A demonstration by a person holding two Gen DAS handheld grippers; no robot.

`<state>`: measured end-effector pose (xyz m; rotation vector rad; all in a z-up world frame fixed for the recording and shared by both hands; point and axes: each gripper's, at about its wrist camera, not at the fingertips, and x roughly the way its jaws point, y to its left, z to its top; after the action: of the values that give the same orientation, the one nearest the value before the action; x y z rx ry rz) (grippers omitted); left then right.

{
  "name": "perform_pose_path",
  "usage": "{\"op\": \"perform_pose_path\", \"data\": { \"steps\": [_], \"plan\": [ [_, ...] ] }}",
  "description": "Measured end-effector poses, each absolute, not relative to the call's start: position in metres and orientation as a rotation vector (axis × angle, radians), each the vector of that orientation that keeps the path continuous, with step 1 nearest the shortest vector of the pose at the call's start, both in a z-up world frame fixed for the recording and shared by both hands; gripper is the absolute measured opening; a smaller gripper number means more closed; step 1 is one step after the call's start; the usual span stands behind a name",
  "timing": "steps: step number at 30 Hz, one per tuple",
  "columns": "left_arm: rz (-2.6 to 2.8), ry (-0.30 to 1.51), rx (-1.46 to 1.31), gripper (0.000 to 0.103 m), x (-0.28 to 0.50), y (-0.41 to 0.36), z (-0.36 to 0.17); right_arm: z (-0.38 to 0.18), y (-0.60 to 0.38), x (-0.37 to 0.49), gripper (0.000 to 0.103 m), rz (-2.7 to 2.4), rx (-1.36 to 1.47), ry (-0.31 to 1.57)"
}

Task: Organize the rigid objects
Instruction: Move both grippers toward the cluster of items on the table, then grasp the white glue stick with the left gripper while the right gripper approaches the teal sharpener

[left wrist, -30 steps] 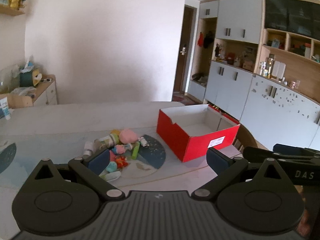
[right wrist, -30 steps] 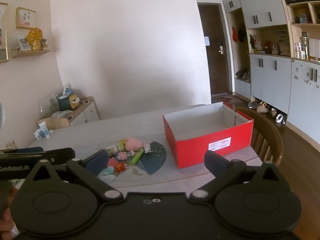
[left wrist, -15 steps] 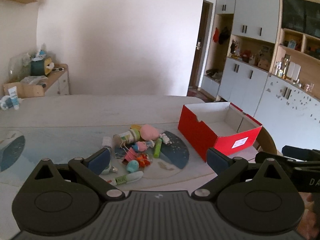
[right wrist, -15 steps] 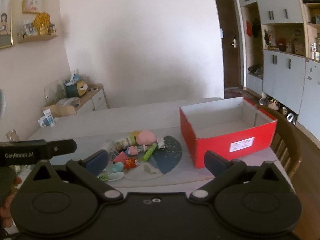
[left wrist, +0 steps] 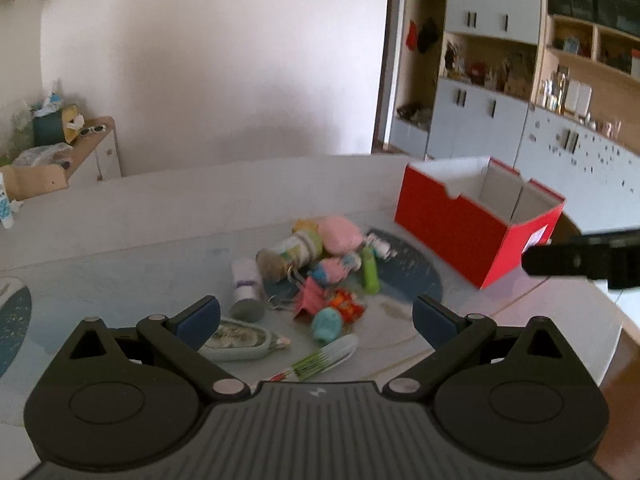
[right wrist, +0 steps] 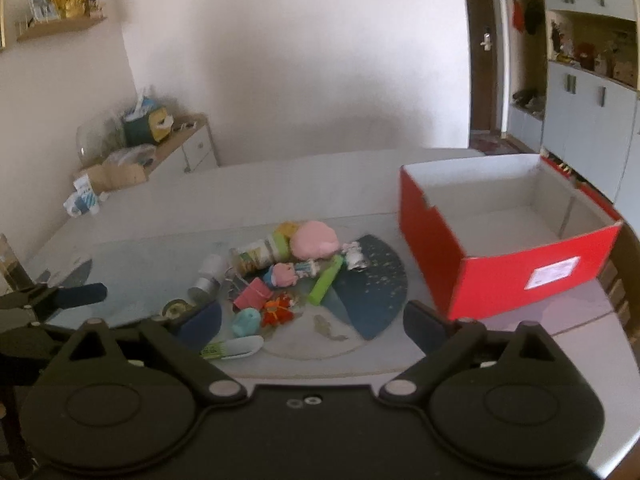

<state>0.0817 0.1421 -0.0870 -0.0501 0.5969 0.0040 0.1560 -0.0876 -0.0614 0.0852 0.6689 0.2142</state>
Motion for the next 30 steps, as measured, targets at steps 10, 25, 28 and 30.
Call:
{"op": "perform_pose_path", "data": {
  "steps": [10,25,28,30],
  "plan": [
    [-0.054,0.702,-0.053,0.102,0.110,0.178,-0.133,-0.088,-0.033,0.202,0.088,0.282,-0.020,0.751],
    [-0.129,0.757,-0.053,0.086,0.133,0.193,-0.169,-0.136,0.019,0.256,0.069,0.314,-0.075,0.950],
    [-0.157,0.767,-0.046,0.074,0.135,0.192,-0.174,-0.143,0.024,0.265,0.059,0.322,-0.082,0.984],
    [-0.165,0.770,-0.031,0.068,0.136,0.190,-0.176,-0.146,0.029,0.269,0.052,0.322,-0.096,0.995]
  ]
}}
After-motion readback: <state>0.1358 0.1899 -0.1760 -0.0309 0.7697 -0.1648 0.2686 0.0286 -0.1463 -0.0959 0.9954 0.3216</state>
